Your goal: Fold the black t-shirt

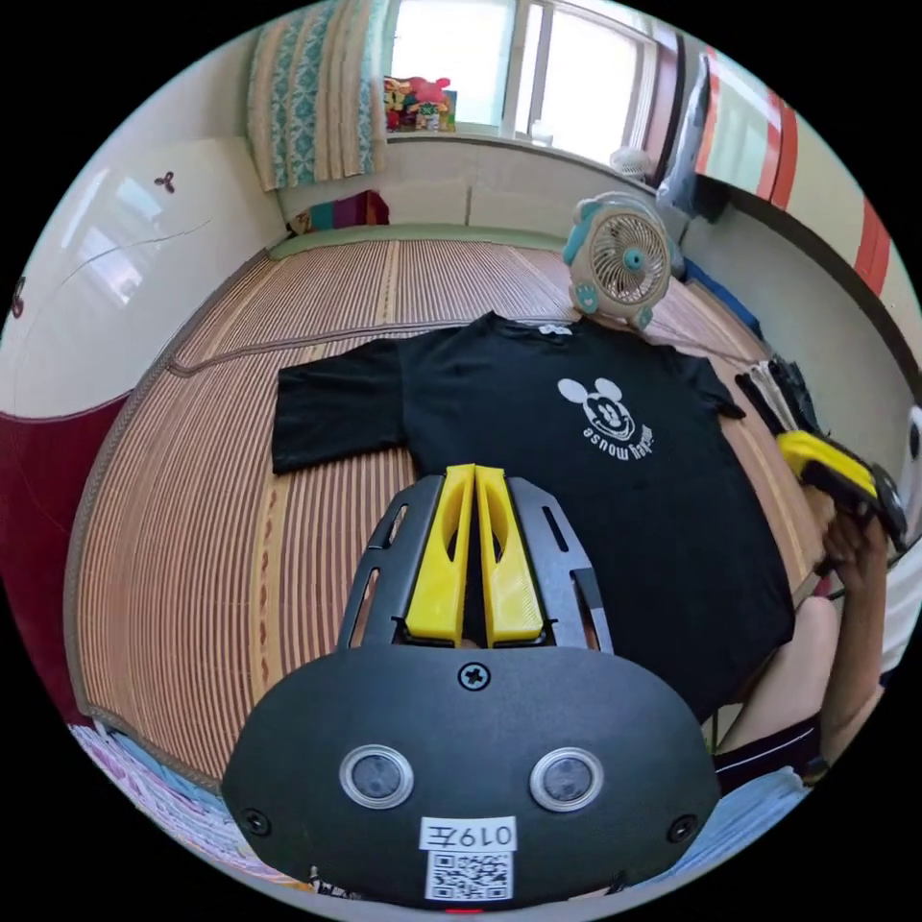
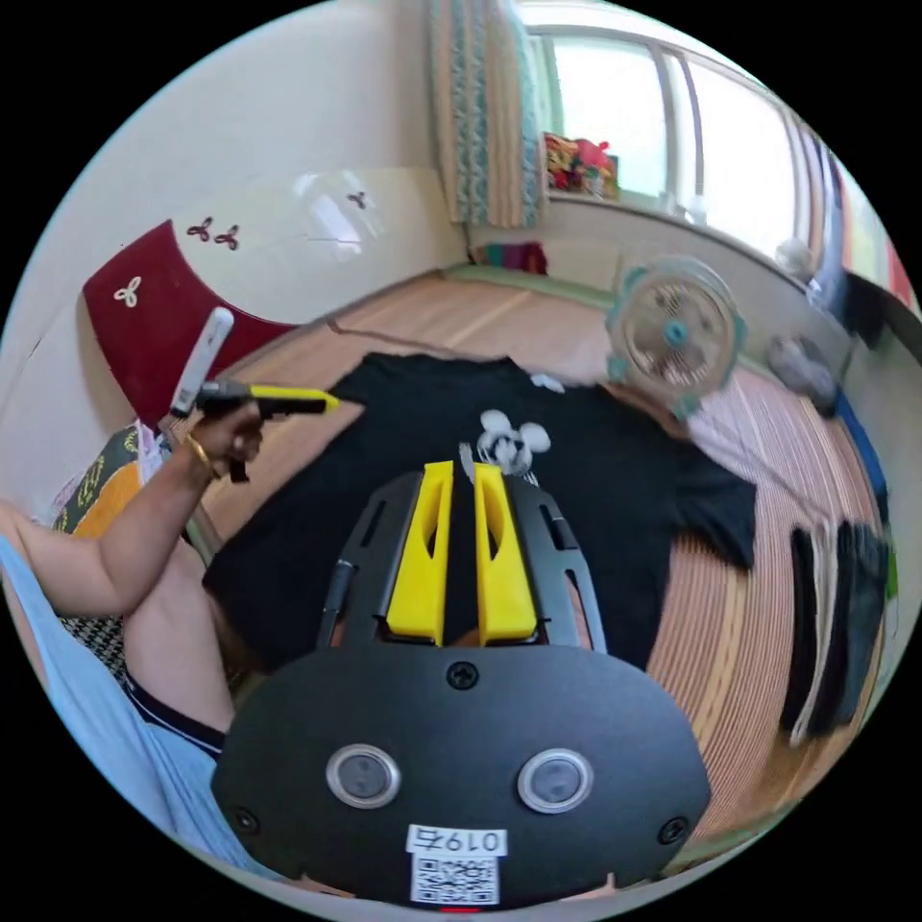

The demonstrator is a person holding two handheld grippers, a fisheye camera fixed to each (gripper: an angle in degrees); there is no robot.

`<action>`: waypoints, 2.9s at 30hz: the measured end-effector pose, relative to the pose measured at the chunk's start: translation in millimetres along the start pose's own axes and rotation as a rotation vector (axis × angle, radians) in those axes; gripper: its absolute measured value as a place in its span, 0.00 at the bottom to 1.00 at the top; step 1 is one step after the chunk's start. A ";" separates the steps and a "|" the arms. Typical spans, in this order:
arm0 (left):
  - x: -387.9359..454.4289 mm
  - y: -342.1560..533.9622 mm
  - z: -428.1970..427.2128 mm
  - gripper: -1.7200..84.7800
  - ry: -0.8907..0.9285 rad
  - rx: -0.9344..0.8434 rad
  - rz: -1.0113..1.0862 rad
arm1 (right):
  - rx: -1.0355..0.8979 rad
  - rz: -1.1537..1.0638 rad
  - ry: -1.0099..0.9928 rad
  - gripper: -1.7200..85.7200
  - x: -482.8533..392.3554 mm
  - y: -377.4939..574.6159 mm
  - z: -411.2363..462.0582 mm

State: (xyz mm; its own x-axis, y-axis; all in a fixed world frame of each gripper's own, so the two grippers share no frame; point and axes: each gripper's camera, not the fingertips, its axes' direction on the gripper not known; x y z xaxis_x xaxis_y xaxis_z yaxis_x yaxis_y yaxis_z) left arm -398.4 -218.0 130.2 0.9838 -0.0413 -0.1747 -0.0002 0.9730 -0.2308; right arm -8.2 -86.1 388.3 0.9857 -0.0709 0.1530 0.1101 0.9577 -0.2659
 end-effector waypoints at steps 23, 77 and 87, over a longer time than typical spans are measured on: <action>-137.0 -27.0 41.4 0.04 0.191 -0.104 -0.145 | -0.515 -0.476 0.005 0.03 -101.1 -238.3 584.6; -376.2 -32.4 66.0 0.03 -0.041 -0.034 -0.552 | -0.264 -0.717 -0.300 0.07 -301.7 -161.3 671.3; -404.8 -30.4 76.8 0.05 -0.043 0.015 -0.603 | -0.301 -0.960 -0.132 0.09 -345.8 -68.2 643.6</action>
State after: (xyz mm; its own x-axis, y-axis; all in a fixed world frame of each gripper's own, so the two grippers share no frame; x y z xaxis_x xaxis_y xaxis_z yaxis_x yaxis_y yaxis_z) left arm -782.9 -213.4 281.4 0.8162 -0.5774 0.0217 0.5618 0.7843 -0.2632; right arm -438.7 52.5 966.1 0.4437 -0.7246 0.5273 0.8937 0.4010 -0.2010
